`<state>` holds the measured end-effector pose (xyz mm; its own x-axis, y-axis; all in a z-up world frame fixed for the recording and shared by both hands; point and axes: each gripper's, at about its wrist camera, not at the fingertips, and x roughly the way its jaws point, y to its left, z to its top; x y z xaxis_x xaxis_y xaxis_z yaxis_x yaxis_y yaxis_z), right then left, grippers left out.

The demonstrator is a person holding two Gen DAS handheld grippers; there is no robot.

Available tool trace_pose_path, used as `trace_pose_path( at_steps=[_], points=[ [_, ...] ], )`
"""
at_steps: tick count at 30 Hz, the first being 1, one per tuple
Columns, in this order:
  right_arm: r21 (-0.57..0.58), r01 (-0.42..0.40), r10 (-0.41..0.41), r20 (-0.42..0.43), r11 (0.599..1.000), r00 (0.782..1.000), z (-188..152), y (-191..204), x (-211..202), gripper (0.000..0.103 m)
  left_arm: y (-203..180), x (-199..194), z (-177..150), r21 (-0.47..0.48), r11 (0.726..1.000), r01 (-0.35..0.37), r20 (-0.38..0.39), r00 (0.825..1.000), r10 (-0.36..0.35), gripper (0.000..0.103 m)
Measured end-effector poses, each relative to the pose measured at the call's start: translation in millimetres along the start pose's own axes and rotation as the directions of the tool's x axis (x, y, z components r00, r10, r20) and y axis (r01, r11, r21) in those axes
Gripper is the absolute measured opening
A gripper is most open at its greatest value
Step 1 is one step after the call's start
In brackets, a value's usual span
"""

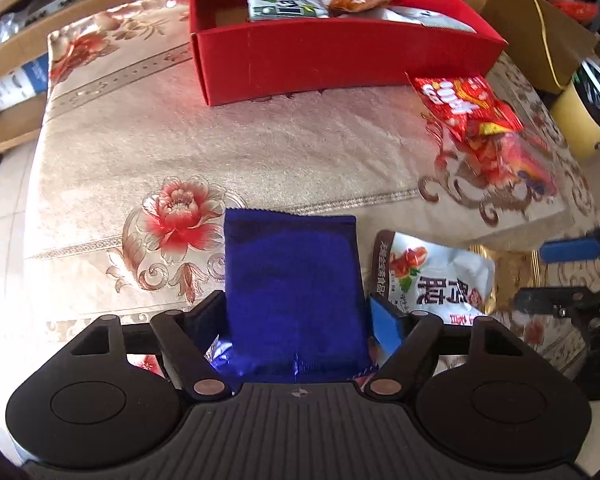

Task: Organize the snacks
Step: 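Grasp the gold wrapped packet with the right gripper while the left holds the blue packet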

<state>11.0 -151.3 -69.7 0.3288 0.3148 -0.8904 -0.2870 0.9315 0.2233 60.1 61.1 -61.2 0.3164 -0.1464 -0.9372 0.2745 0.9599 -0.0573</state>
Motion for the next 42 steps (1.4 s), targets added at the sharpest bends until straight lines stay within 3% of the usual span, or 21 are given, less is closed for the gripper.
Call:
trace_pose_path(
  at_steps=[4,11,17,21,25,29,32,34,36,42],
  points=[
    [0.012,0.008,-0.008,-0.004,1.000,1.000,-1.3,-4.5,1.0,0.061,-0.3,3.8,7.7,-0.024,0.999,-0.030,0.002,1.000,0.030,0.080],
    [0.024,-0.001,0.001,-0.014,1.000,1.000,-1.9,-1.2,10.3,0.067,-14.7,12.9,13.8,0.014,0.995,-0.098,0.010,0.995,0.098,0.086],
    [-0.156,0.018,-0.027,-0.055,0.988,0.998,-7.2,17.2,13.0,0.068,-12.4,11.5,13.9,0.005,0.997,-0.082,0.007,0.997,0.082,0.085],
    [-0.264,-0.048,0.014,-0.130,0.963,0.991,-11.8,30.8,8.7,0.068,-12.4,11.4,13.9,0.005,0.997,-0.073,0.005,0.997,0.073,0.086],
    [-0.343,-0.019,-0.009,-0.081,0.939,0.997,1.1,34.5,1.5,0.068,-12.7,11.8,13.2,0.014,0.998,-0.067,0.004,0.998,0.067,0.089],
    [-0.360,-0.009,-0.033,-0.111,0.933,0.993,10.6,41.0,22.5,0.068,-12.6,12.8,13.7,0.013,0.998,-0.055,0.001,0.998,0.055,0.092],
    [-0.403,0.024,-0.067,-0.094,0.915,0.993,4.5,51.3,31.2,0.073,-13.7,13.5,13.1,0.020,0.998,-0.057,0.001,0.998,0.057,0.093],
    [-0.405,0.015,-0.055,-0.088,0.914,0.995,1.8,53.5,34.9,0.084,-16.6,14.9,12.3,0.036,0.997,-0.065,0.000,0.998,0.065,0.095],
    [-0.396,-0.021,-0.021,-0.102,0.918,0.995,0.6,53.5,40.1,0.103,-19.3,16.7,11.9,0.045,0.996,-0.076,-0.005,0.997,0.077,0.098],
    [-0.430,0.022,-0.066,-0.088,0.902,0.994,-2.9,60.2,40.7,0.100,-18.1,18.2,11.2,0.040,0.995,-0.092,-0.014,0.996,0.092,0.101]
  ],
)
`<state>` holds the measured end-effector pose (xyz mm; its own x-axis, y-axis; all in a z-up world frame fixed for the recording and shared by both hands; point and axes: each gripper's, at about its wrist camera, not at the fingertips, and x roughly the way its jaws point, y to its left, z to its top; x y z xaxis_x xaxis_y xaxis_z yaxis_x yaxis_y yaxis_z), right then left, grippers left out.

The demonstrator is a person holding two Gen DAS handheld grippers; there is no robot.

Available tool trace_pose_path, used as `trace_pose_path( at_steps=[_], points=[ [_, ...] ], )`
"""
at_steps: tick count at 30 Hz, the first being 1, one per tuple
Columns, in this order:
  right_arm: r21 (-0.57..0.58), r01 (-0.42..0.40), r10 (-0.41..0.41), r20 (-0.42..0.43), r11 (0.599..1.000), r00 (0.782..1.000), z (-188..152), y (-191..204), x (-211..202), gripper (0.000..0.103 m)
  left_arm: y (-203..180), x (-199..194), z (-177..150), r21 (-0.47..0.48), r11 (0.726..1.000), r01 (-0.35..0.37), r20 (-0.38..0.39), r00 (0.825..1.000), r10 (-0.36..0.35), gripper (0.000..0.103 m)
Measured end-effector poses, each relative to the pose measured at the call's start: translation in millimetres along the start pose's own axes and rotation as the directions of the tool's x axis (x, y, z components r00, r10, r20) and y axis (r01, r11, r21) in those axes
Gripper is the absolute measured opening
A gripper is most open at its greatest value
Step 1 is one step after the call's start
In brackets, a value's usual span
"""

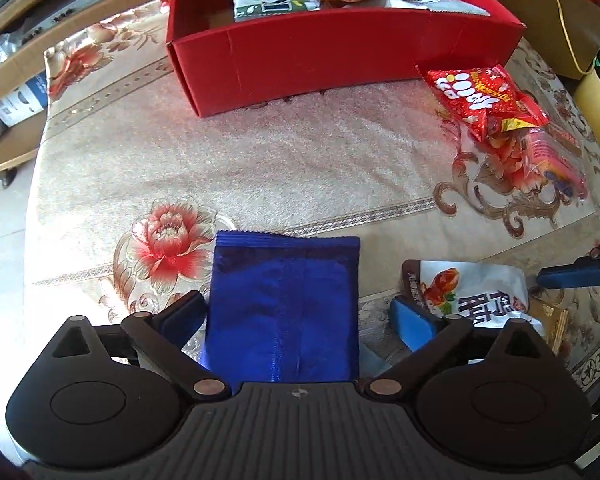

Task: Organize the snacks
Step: 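Grasp the gold wrapped packet with the right gripper while the left holds the blue packet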

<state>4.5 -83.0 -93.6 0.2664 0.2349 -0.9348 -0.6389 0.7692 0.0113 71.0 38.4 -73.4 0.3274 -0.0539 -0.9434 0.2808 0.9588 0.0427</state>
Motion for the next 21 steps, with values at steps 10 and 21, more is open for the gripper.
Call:
trace_pose_path(
  at_steps=[10,21],
  points=[
    [0.106,0.056,-0.059,0.022,0.993,0.998,-14.8,-21.3,-28.6,0.037,13.1,-7.7,-1.6,-0.051,0.999,-0.005,0.012,1.000,0.005,0.086],
    [0.185,0.069,-0.084,0.075,0.980,0.994,-43.8,-30.2,-66.1,0.037,6.2,-17.4,-4.2,-0.043,0.999,0.028,0.039,0.999,-0.026,0.071]
  ],
)
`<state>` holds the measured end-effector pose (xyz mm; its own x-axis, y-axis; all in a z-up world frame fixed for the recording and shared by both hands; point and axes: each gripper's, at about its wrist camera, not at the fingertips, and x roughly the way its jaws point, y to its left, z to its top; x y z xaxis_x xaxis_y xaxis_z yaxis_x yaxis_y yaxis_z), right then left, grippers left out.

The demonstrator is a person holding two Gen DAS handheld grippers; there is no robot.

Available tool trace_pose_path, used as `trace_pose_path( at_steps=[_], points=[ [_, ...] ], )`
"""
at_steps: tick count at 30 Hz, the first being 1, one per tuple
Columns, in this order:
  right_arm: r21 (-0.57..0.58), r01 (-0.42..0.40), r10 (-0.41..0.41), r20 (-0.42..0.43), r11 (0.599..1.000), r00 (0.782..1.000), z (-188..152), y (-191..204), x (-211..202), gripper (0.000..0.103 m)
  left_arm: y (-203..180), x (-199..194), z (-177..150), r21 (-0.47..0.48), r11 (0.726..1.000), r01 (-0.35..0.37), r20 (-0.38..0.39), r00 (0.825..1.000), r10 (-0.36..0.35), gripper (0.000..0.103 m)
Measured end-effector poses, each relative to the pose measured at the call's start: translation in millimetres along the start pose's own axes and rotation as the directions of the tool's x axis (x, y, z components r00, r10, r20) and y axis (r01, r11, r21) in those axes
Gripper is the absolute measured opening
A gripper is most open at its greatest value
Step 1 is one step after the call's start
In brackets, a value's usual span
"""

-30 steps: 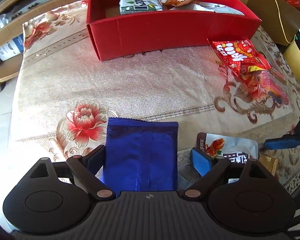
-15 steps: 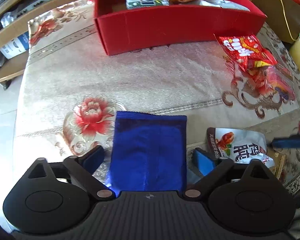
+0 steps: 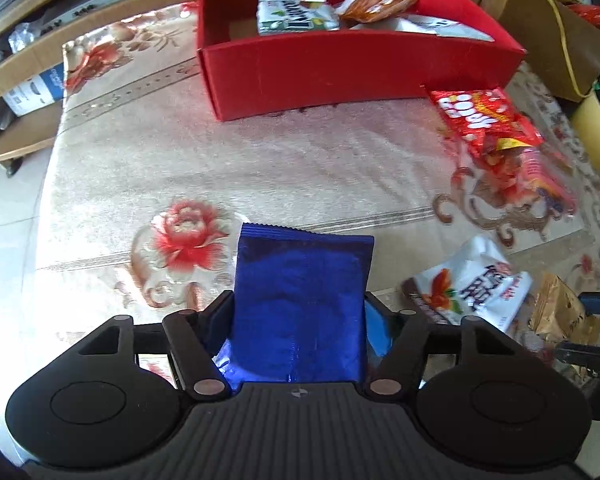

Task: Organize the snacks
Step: 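Grasp the gold wrapped packet with the right gripper while the left holds the blue packet, then carry the blue packet and gold packet with both grippers over the red box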

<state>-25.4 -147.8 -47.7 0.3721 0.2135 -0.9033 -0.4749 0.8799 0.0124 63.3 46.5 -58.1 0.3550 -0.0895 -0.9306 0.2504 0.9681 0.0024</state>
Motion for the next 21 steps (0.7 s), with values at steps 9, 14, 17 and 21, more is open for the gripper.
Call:
trace_pose_path(
  at_steps=[9,14,17,21],
  points=[
    [0.011,0.090,-0.090,-0.002,0.996,0.996,18.6,-7.8,32.6,0.037,-13.4,5.3,2.6,0.045,0.999,-0.021,0.002,1.000,0.020,0.073],
    [0.037,0.069,-0.069,-0.009,0.997,0.998,25.3,-16.4,43.3,0.039,-13.0,13.3,8.4,0.047,0.998,-0.043,0.004,0.999,0.043,0.092],
    [0.038,0.057,-0.057,-0.019,0.998,0.998,29.6,-19.4,46.6,0.044,-9.9,18.1,11.1,0.034,0.999,-0.041,-0.010,0.999,0.042,0.097],
    [0.042,0.042,-0.041,-0.023,0.998,0.999,25.5,-19.9,43.6,0.039,-9.8,16.4,8.7,0.041,0.999,-0.036,-0.004,0.999,0.036,0.090]
  ],
)
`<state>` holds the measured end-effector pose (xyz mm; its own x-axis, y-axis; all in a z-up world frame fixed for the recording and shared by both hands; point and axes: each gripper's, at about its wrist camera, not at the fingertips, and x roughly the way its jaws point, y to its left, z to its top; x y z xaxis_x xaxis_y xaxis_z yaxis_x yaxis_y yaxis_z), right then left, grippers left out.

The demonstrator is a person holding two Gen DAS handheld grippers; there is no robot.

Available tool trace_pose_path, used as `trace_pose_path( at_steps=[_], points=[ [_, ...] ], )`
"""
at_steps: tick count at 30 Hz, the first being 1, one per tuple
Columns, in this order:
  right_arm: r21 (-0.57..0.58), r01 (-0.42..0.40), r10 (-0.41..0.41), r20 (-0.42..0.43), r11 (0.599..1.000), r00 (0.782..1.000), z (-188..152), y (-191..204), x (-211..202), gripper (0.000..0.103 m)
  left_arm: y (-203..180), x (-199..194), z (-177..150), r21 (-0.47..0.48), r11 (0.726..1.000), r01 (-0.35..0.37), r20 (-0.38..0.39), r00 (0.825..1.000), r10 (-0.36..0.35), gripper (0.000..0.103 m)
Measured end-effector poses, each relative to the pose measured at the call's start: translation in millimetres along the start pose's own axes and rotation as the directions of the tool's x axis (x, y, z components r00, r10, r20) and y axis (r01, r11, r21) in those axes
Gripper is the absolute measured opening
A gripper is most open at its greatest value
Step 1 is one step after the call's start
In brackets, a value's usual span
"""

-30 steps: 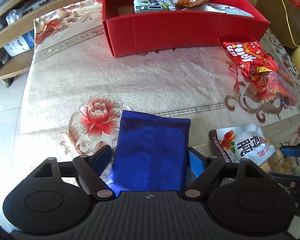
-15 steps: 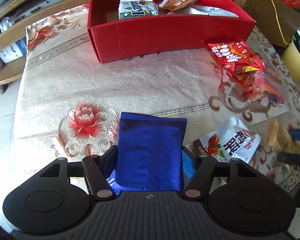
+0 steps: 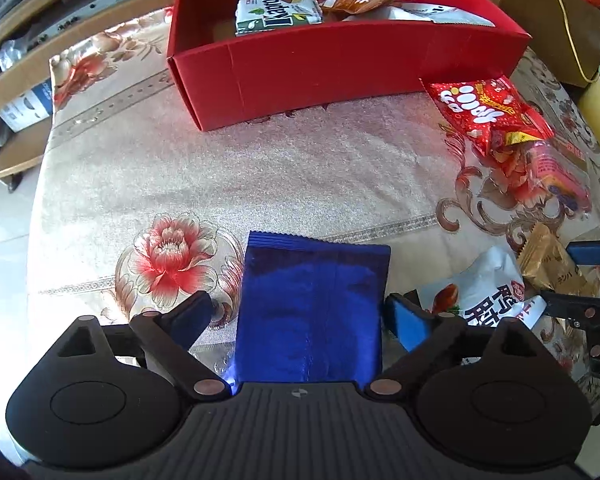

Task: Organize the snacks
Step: 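Carry the blue packet and gold packet with both grippers over the red box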

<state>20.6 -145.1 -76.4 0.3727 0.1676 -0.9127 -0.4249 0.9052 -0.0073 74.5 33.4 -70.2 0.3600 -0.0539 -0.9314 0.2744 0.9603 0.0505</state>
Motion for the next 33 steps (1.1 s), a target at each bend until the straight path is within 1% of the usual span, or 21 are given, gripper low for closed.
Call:
trace_pose_path(
  at_steps=[1,2,3,6,9,12,16,27,33],
  points=[
    [0.000,-0.003,0.003,-0.001,1.000,1.000,-1.8,0.4,-1.7,0.038,-0.8,-1.5,-0.1,0.001,1.000,0.008,0.002,1.000,-0.008,0.086],
    [0.003,-0.004,0.004,-0.003,1.000,1.000,-4.0,0.3,-2.9,0.037,-2.2,-3.9,-0.9,0.006,1.000,0.012,0.007,1.000,-0.012,0.078],
    [0.006,-0.001,0.001,-0.003,1.000,1.000,-5.7,0.0,-3.9,0.037,-5.1,-6.9,-2.2,0.015,1.000,0.009,0.013,1.000,-0.009,0.072],
    [0.004,0.014,-0.014,0.014,1.000,1.000,-7.5,2.0,-8.3,0.037,-10.8,-8.9,-4.5,0.036,0.999,-0.008,0.021,1.000,0.007,0.071],
    [0.014,0.026,-0.027,0.049,1.000,0.998,-3.6,3.1,-16.0,0.037,-11.8,-11.0,-4.6,0.033,0.999,-0.006,0.029,1.000,0.005,0.070],
    [0.033,0.029,-0.032,0.084,0.999,0.996,0.5,2.6,-24.4,0.037,-16.5,-17.9,-5.5,0.038,0.999,-0.015,0.055,0.998,0.013,0.069],
    [0.049,0.033,-0.039,0.122,0.998,0.992,7.7,0.9,-31.3,0.037,-18.7,-26.0,-3.1,0.039,0.999,-0.007,0.091,0.996,0.004,0.069],
    [0.070,0.046,-0.059,0.204,0.997,0.977,27.7,-0.5,-45.2,0.037,-37.3,-43.8,11.1,0.062,0.997,-0.040,0.190,0.981,0.027,0.069],
    [0.081,0.055,-0.074,0.239,0.995,0.968,36.3,-2.5,-52.0,0.037,-41.8,-48.8,17.8,0.063,0.997,-0.053,0.221,0.975,0.038,0.069]
  ],
)
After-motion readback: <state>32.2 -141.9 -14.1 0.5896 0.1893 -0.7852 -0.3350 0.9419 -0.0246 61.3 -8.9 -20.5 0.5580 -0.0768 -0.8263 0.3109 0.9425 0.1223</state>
